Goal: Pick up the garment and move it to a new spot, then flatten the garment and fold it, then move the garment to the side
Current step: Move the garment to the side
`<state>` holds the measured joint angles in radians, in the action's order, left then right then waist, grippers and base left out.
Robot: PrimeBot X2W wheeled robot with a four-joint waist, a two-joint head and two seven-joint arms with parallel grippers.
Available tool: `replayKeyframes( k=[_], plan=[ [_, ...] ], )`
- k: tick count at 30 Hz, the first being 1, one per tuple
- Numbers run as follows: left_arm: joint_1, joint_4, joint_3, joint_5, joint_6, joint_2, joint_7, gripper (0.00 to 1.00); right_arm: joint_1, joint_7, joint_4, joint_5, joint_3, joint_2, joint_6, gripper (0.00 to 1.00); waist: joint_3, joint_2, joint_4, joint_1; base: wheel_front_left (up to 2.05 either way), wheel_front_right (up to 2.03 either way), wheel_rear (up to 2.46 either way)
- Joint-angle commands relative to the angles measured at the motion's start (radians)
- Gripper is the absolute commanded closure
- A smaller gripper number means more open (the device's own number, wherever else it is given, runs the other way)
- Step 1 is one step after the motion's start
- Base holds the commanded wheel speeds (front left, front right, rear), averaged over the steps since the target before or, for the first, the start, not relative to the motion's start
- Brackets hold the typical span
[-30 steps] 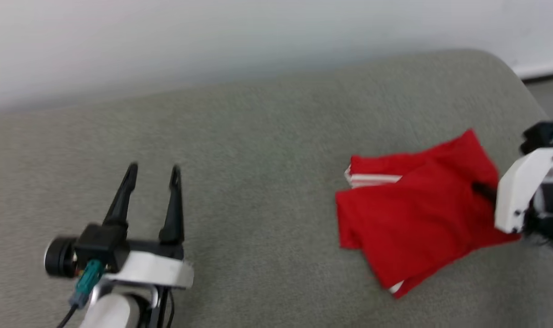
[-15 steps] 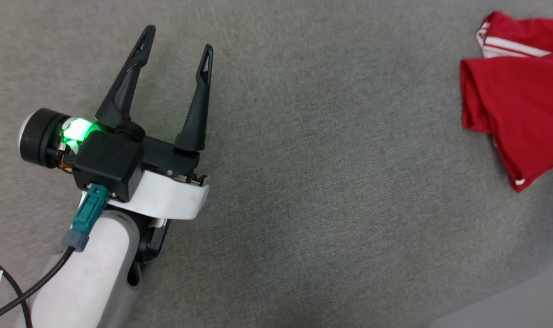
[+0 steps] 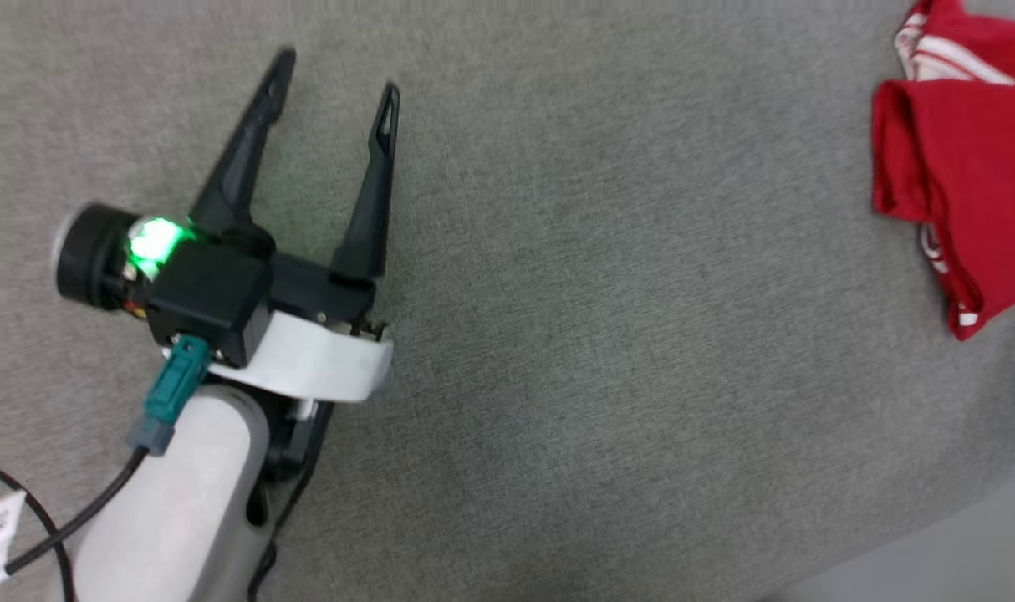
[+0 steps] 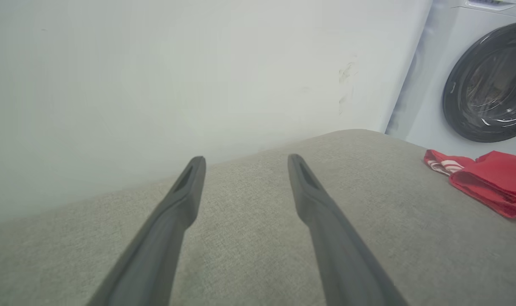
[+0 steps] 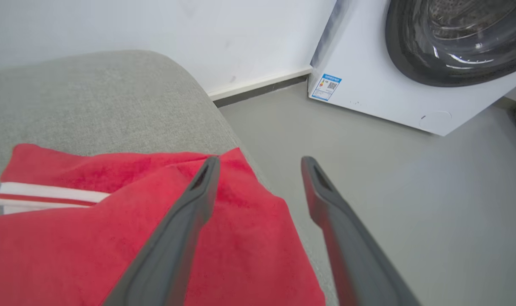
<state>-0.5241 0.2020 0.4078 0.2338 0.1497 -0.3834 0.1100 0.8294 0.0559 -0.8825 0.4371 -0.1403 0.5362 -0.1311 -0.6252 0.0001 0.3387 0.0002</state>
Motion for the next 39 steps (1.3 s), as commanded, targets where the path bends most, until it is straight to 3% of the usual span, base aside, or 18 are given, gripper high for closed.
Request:
replayKeyframes(
  k=[1, 7, 15, 31, 39],
  plan=[
    [0.034, -0.014, -0.007, 0.012, 0.009, 0.009, 0.023, 0.0, -0.008, 0.046, -0.01, -0.005, 0.023, 0.005, 0.001, 0.0, 0.065, -0.0001, -0.014, -0.0002, 0.0, 0.0, 0.0],
    [0.173, -0.073, -0.035, 0.07, 0.051, 0.034, 0.083, 0.0, -0.135, 0.168, 0.019, -0.009, 0.115, -0.021, 0.001, 0.0, 0.228, -0.0001, -0.038, -0.0002, 0.0, 0.0, 0.0],
    [0.332, -0.129, -0.069, 0.132, 0.084, 0.045, 0.118, 0.0, -0.348, 0.189, 0.17, -0.032, 0.181, -0.094, 0.001, 0.0, 0.399, -0.0001, -0.11, -0.0002, 0.0, 0.0, 0.0],
    [0.486, -0.219, -0.155, 0.194, 0.099, 0.049, 0.151, 0.0, -0.628, 0.066, 0.675, -0.164, 0.158, -0.32, 0.001, 0.0, 0.546, -0.0001, -0.302, -0.0002, 0.0, 0.0, 0.0],
    [0.572, -0.24, -0.179, 0.197, 0.08, 0.014, 0.154, 0.0, -0.814, -0.022, 0.894, -0.217, 0.129, -0.408, 0.001, 0.0, 0.62, -0.0001, -0.327, -0.0002, 0.0, 0.0, 0.0]
  ],
)
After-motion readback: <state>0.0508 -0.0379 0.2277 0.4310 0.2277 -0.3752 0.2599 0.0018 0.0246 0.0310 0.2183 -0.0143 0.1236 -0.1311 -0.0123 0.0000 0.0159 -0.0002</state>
